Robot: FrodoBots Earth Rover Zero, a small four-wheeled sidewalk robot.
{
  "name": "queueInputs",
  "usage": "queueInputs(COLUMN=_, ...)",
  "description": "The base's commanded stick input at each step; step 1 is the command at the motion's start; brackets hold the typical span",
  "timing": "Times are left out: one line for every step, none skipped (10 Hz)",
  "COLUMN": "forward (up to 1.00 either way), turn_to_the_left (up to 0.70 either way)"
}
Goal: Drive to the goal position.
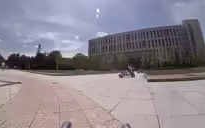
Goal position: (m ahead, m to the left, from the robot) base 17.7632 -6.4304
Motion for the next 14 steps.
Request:
queueInputs(forward=0.70, turn_to_the_left=0.00)
queueInputs(forward=0.70, turn_to_the_left=0.00)
queueInputs(forward=0.70, turn_to_the_left=0.00)
queueInputs(forward=0.70, turn_to_the_left=0.00)
queueInputs(forward=0.70, turn_to_the_left=0.00)
queueInputs(forward=0.70, turn_to_the_left=0.00)
queueInputs(forward=0.70, turn_to_the_left=0.00)
queueInputs(forward=0.70, turn_to_the_left=0.00)
queueInputs(forward=0.70, turn_to_the_left=0.00)
queueInputs(forward=0.70, turn_to_the_left=0.00)
queueInputs(forward=0.70, turn_to_the_left=0.00)
queueInputs(forward=0.70, turn_to_the_left=0.00)
queueInputs(forward=0.70, turn_to_the_left=0.00)
queueInputs(forward=0.70, turn_to_the_left=0.00)
